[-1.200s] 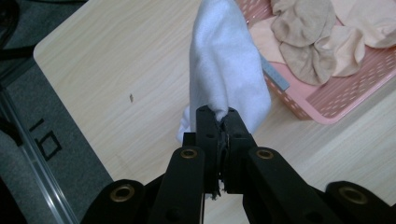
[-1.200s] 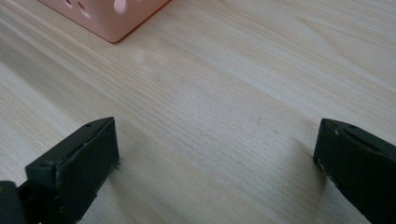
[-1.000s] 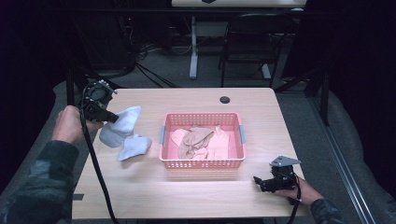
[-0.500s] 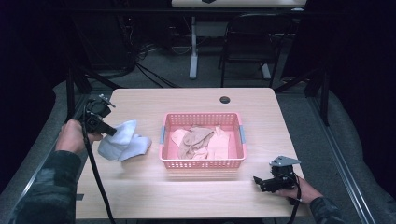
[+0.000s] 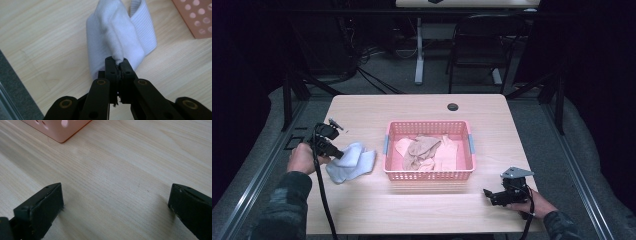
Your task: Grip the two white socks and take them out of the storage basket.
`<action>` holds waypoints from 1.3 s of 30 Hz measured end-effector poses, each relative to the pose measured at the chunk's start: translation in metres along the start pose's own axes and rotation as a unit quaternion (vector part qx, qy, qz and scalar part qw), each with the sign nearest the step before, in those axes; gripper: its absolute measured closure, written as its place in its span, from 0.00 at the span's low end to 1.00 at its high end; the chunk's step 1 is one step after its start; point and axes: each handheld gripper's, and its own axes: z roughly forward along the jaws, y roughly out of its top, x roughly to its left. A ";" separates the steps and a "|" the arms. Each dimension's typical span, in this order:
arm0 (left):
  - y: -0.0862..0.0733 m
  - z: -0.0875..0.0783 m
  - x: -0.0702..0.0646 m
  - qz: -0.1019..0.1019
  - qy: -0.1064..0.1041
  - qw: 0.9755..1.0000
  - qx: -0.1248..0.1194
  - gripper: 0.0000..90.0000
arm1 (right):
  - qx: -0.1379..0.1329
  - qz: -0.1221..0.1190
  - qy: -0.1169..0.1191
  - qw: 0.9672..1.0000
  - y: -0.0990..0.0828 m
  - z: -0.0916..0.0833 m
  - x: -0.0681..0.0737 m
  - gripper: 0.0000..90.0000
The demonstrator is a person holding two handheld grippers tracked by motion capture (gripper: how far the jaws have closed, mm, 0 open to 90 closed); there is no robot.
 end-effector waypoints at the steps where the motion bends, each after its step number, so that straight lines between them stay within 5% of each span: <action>1: -0.001 0.004 0.000 0.001 0.001 1.000 0.003 0.97 | 0.000 0.000 0.000 1.000 0.000 0.000 0.000 0.00; 12: -0.006 0.039 -0.005 -0.012 -0.002 1.000 0.023 0.92 | 0.000 -0.001 0.001 1.000 0.000 0.000 0.000 0.00; 15: -0.007 0.039 -0.007 -0.012 0.005 1.000 0.021 0.79 | 0.000 -0.002 0.001 1.000 0.000 0.000 0.000 0.00; 19: -0.011 0.030 -0.009 -0.019 0.036 0.999 0.001 0.47 | 0.001 -0.001 0.002 1.000 0.000 0.000 0.000 0.00; 24: -0.028 0.013 -0.012 -0.032 0.030 0.998 -0.044 0.18 | 0.001 -0.001 0.001 1.000 0.000 0.000 0.000 0.00; 30: -0.055 0.003 -0.019 -0.035 0.033 0.997 -0.066 0.00 | 0.001 -0.001 0.001 1.000 0.000 0.000 0.000 0.00; 39: -0.097 0.020 -0.025 -0.051 0.037 0.994 -0.084 0.00 | -0.001 -0.002 0.001 1.000 0.000 0.000 0.000 0.00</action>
